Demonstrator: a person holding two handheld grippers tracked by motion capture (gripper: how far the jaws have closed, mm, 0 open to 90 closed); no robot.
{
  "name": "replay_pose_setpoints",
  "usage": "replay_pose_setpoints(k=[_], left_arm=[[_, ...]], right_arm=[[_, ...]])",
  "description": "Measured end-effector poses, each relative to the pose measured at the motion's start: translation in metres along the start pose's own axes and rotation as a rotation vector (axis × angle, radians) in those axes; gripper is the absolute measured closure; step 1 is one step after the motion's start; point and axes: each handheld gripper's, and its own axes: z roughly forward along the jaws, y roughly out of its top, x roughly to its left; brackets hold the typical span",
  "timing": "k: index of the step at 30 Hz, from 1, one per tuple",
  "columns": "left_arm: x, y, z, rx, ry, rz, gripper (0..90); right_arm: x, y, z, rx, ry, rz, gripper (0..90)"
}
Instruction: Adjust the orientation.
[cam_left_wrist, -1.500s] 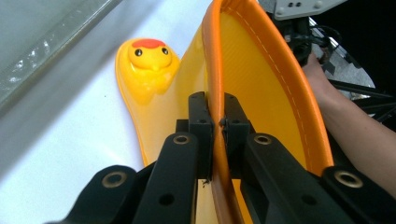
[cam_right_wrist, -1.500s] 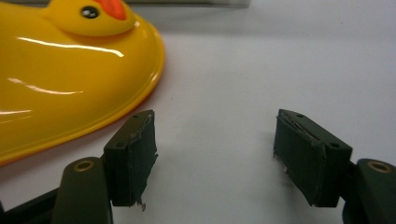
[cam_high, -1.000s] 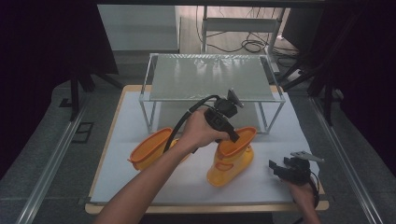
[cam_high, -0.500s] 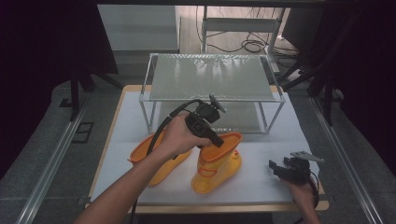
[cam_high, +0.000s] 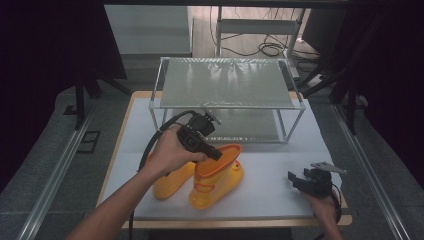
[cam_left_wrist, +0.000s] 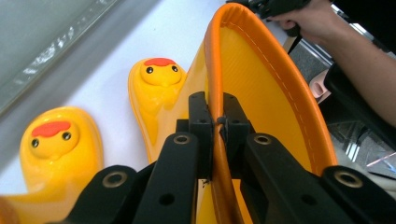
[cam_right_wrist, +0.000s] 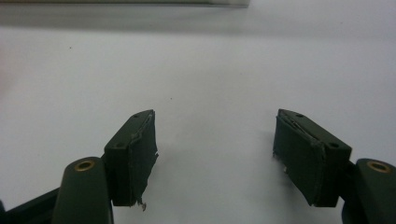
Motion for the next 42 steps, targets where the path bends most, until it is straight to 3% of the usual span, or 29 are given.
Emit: replay_pose_setpoints(k=[13,15,23,27,32,36,42], left_arm=[[0.032,-0.037,0.002,-0.006,0.038,-0.033,86.2],[0.041,-0.047,-0.001,-0.026,0.021,-0.053,86.1],[0.049,-0.071,-0.003,-0.026,0.039,-0.051,84.2],[0.045,-0.070,-0.004,-0.016,0.062,-0.032,79.3],[0.041,-0.066,-0.004,-0.014,0.049,-0.020,65.6],[0.038,-0.062,-0.014,-0.059,0.045,-0.013,55.4],[0.035,-0.059,-0.025,-0.113,0.024,-0.024,51.3]], right_arm=[[0.000,0.000,0.000,0.000,-0.002,-0.002,29.5],[0.001,0.000,0.000,0.003,-0.002,-0.001,29.5],[0.001,0.000,0.000,-0.002,-0.004,-0.001,29.5],[0.001,0.000,0.000,0.001,-0.006,-0.004,29.6],[0.000,0.000,0.000,0.001,-0.002,0.003,29.6],[0.000,0.000,0.000,0.000,0.000,0.003,29.5],[0.000,0.000,0.000,0.000,-0.003,0.000,29.5]])
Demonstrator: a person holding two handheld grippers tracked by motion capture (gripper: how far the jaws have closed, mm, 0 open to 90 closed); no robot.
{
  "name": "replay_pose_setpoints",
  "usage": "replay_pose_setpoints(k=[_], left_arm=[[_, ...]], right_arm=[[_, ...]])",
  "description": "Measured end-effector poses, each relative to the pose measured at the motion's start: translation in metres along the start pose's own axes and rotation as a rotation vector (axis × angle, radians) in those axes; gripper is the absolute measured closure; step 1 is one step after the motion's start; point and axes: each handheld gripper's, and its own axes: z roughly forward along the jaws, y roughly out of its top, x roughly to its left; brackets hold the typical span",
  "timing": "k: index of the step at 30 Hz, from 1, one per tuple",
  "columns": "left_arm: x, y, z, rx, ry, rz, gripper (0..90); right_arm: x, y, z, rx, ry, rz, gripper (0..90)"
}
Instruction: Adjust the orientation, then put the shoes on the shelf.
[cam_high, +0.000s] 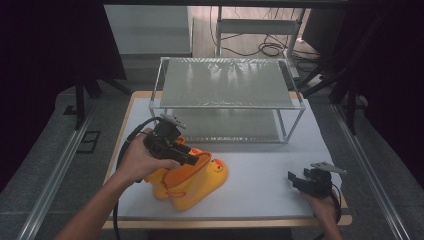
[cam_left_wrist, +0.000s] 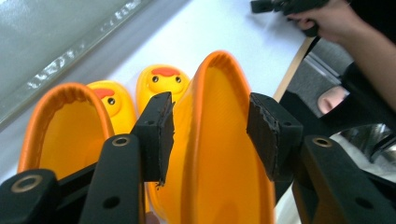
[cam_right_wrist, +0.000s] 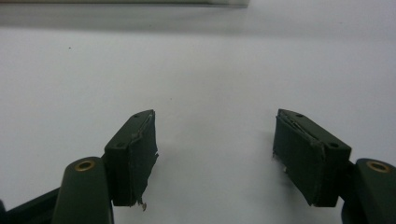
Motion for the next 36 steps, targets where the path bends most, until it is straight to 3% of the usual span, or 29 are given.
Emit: replay_pose_setpoints(k=[3,9,13,18,24,29,36], left_arm=[[-0.001,0.004,-0.009,-0.022,-0.018,0.001,50.1],[0.000,0.005,-0.019,-0.032,-0.014,-0.002,47.9],[0.003,0.001,-0.026,-0.046,-0.023,-0.021,44.3],[0.009,-0.002,-0.031,-0.030,-0.053,-0.033,40.1],[0.018,-0.008,-0.035,-0.037,-0.033,-0.061,39.2],[0.024,-0.013,-0.034,-0.020,-0.022,-0.076,38.8],[0.027,-0.019,-0.024,0.033,-0.045,-0.085,35.6]], right_arm=[[0.000,0.000,0.000,0.000,0.002,0.004,29.5],[0.000,0.000,0.000,-0.001,0.002,0.004,29.5],[0.000,0.000,0.000,0.000,0.002,0.004,29.4],[-0.001,0.000,0.000,-0.001,0.008,0.008,29.4],[-0.001,0.000,0.000,-0.002,0.005,0.007,29.4],[-0.001,0.000,0.000,-0.002,0.005,0.004,29.4],[-0.001,0.000,0.000,0.000,0.004,0.002,29.4]])
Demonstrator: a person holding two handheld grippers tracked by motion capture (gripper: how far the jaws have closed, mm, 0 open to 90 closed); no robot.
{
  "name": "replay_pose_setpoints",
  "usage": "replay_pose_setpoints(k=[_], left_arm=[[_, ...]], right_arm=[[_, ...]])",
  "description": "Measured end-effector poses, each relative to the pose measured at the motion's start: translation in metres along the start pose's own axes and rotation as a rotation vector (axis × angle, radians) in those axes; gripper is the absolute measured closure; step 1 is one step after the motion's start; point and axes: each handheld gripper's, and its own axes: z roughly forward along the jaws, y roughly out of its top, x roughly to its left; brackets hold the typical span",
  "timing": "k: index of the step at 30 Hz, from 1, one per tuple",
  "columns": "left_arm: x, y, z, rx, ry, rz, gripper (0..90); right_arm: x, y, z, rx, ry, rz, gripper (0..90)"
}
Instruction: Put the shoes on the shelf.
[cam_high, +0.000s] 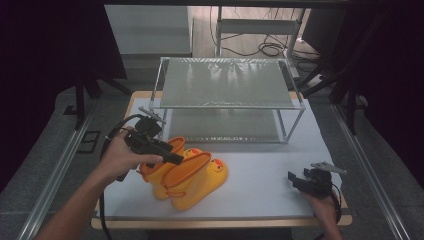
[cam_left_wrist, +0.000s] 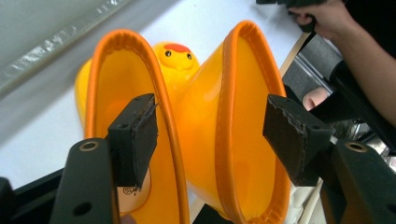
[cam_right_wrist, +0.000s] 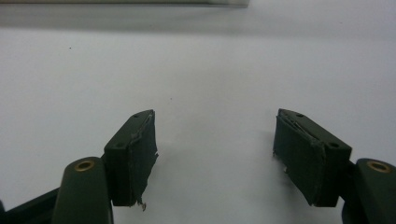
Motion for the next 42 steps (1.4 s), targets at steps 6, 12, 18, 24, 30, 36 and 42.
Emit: replay_pose_setpoints(k=[6,12,18,24,30,36,42], left_arm=[[0.001,0.002,0.011,0.039,0.011,-0.002,34.8],[-0.001,0.002,0.025,0.093,0.026,0.009,35.2],[-0.003,0.004,0.039,0.123,0.117,0.006,43.9],[-0.003,0.005,0.037,0.107,0.130,-0.014,79.3],[0.000,0.004,0.034,0.083,0.122,-0.027,81.7],[-0.003,0.018,0.033,0.058,0.086,-0.018,82.1],[-0.024,0.041,0.023,0.048,0.039,0.036,82.1]], right_arm=[[0.000,0.000,0.000,0.001,0.001,0.001,29.2],[0.000,0.000,0.000,-0.001,0.001,0.002,29.2],[0.000,0.000,0.000,0.000,0.001,0.002,29.2],[0.000,0.000,0.000,0.001,0.001,0.002,29.1],[0.000,0.000,0.000,0.002,0.000,0.001,29.1],[0.000,0.000,0.001,-0.003,0.002,0.005,29.2],[-0.001,0.000,0.000,-0.001,0.004,0.005,29.2]])
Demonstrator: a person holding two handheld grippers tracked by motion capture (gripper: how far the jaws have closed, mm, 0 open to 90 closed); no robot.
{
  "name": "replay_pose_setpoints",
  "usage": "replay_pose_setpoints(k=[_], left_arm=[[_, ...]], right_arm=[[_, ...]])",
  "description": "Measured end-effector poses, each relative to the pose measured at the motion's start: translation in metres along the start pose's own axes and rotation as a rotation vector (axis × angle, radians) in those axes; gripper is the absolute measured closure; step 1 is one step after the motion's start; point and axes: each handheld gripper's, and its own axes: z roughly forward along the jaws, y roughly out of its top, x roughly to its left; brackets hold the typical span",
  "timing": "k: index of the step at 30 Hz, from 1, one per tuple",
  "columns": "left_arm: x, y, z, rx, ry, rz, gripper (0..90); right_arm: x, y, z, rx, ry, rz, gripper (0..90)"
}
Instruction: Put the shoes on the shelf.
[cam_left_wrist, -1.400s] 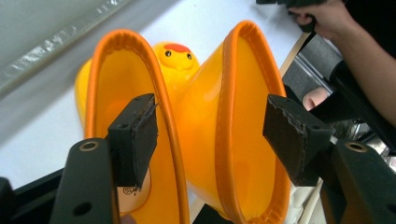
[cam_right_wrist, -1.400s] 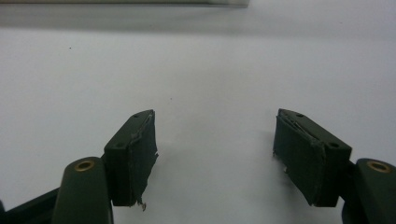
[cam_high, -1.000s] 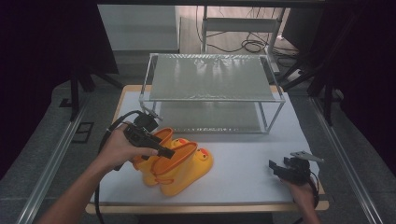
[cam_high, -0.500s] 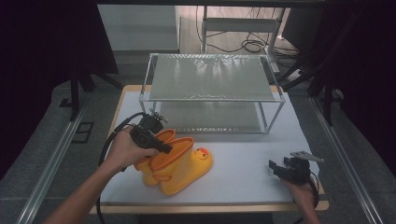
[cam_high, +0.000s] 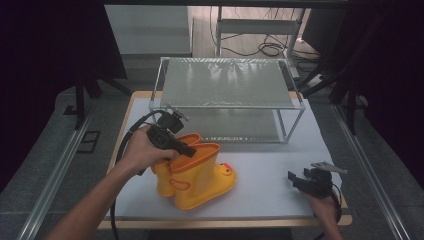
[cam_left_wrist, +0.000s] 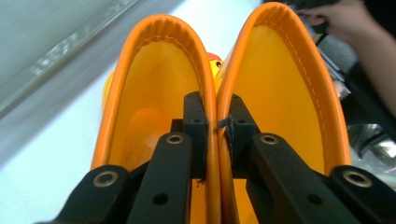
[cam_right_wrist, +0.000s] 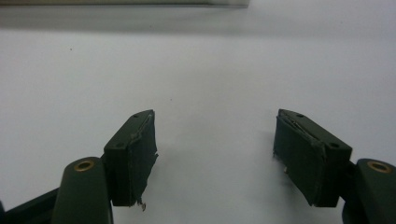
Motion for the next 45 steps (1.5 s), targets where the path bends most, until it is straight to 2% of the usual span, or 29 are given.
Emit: replay_pose_setpoints(k=[3,6,11,12,14,15,22,31,35,37,42,45], left_arm=[[-0.007,0.007,-0.004,-0.011,-0.016,0.016,82.0],[-0.018,0.022,-0.011,-0.024,-0.042,0.055,82.0],[-0.028,0.036,-0.015,-0.039,-0.058,0.082,82.0],[-0.032,0.043,-0.016,-0.047,-0.068,0.090,82.0],[-0.034,0.046,-0.016,-0.051,-0.072,0.096,82.0],[-0.038,0.051,-0.015,-0.056,-0.091,0.107,82.0],[-0.047,0.069,-0.012,-0.058,-0.126,0.132,82.0],[-0.066,0.092,-0.014,-0.065,-0.129,0.156,82.0],[-0.073,0.104,-0.023,-0.084,-0.135,0.171,82.1],[-0.077,0.112,-0.033,-0.108,-0.143,0.183,82.1],[-0.082,0.123,-0.046,-0.138,-0.147,0.180,82.1],[-0.086,0.137,-0.057,-0.150,-0.135,0.181,82.1]], right_arm=[[0.000,0.000,0.000,-0.001,0.000,0.003,29.2],[-0.001,0.000,0.000,0.003,0.004,0.003,29.2],[-0.001,0.000,-0.001,0.002,0.008,0.003,29.2],[-0.001,0.000,-0.001,0.002,0.008,0.003,29.2],[-0.001,0.000,0.000,0.002,0.008,0.002,29.2],[-0.001,0.000,0.000,0.002,0.008,0.002,29.3],[-0.002,0.000,-0.001,0.002,0.010,0.007,29.3],[-0.003,0.000,0.000,0.000,0.013,0.013,29.3],[-0.003,0.000,0.000,0.000,0.017,0.016,29.3],[-0.003,0.000,-0.001,-0.002,0.018,0.021,29.4],[-0.002,0.000,0.000,-0.001,0.015,0.020,29.4],[-0.003,0.000,0.000,-0.001,0.017,0.019,29.5]])
